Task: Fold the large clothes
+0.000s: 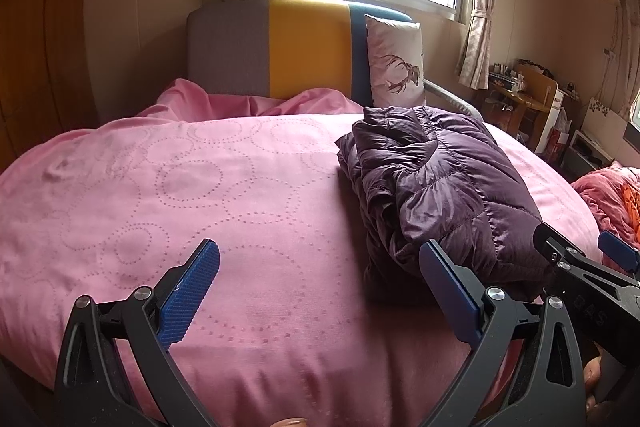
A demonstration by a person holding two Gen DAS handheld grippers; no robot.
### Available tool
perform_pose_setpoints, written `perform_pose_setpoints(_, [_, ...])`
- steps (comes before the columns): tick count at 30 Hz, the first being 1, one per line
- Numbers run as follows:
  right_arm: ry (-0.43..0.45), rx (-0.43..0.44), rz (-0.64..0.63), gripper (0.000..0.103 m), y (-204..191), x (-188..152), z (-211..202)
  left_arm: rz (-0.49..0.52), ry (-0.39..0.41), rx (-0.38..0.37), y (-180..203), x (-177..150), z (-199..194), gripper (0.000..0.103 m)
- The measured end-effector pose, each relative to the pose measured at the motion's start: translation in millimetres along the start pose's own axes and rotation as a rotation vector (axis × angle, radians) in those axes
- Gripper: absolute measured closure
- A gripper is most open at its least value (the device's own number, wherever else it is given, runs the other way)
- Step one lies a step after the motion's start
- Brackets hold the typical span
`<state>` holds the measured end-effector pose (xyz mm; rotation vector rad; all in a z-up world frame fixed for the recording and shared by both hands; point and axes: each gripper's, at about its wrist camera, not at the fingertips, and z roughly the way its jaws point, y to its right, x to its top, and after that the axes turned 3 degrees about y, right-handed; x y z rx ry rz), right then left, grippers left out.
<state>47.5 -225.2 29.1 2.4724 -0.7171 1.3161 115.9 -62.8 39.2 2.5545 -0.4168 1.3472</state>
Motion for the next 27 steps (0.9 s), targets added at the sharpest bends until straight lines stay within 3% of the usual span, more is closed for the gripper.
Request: perform_pose_setpoints(27, [-0.010, 0.005, 0.001, 0.002, -1, -2, 3, -0.011, -0.042, 0.012, -6, -5, 10, 0.004])
